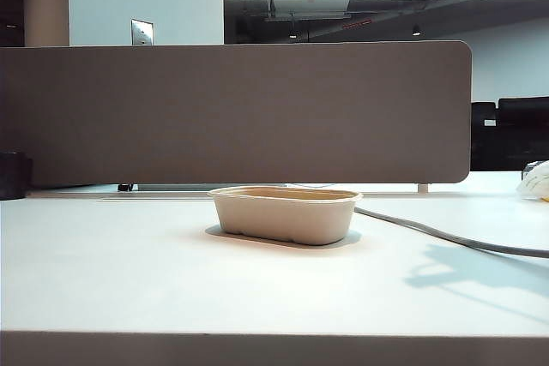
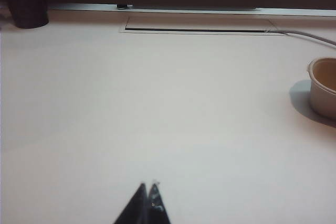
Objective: Pick up the cleaning sponge from the table and place it into the paper lunch box.
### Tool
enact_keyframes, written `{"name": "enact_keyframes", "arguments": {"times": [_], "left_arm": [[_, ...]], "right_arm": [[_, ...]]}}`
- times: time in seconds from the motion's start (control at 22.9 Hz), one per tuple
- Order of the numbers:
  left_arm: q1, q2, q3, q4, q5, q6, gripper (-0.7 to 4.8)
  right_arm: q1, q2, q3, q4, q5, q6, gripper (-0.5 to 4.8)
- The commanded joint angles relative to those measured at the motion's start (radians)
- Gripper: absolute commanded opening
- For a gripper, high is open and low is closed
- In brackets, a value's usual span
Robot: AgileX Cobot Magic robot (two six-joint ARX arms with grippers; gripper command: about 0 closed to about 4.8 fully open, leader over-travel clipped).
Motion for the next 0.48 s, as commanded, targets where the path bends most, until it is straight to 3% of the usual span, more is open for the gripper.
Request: {"name": "enact_keyframes", "arguments": {"times": [0.04,0.48], "left_arm": [[0.000,0.002,0.001,0.006,0.004,0.001,-0.05],[0.000,0.002,0.001,0.006,0.004,0.001,-0.05]], "right_arm": [[0.000,-0.003,-0.023,0.014,0.072,0.003,-0.08],[0.000,-0.002,-0.026,-0.071,0.068,0.003,-0.08]]}}
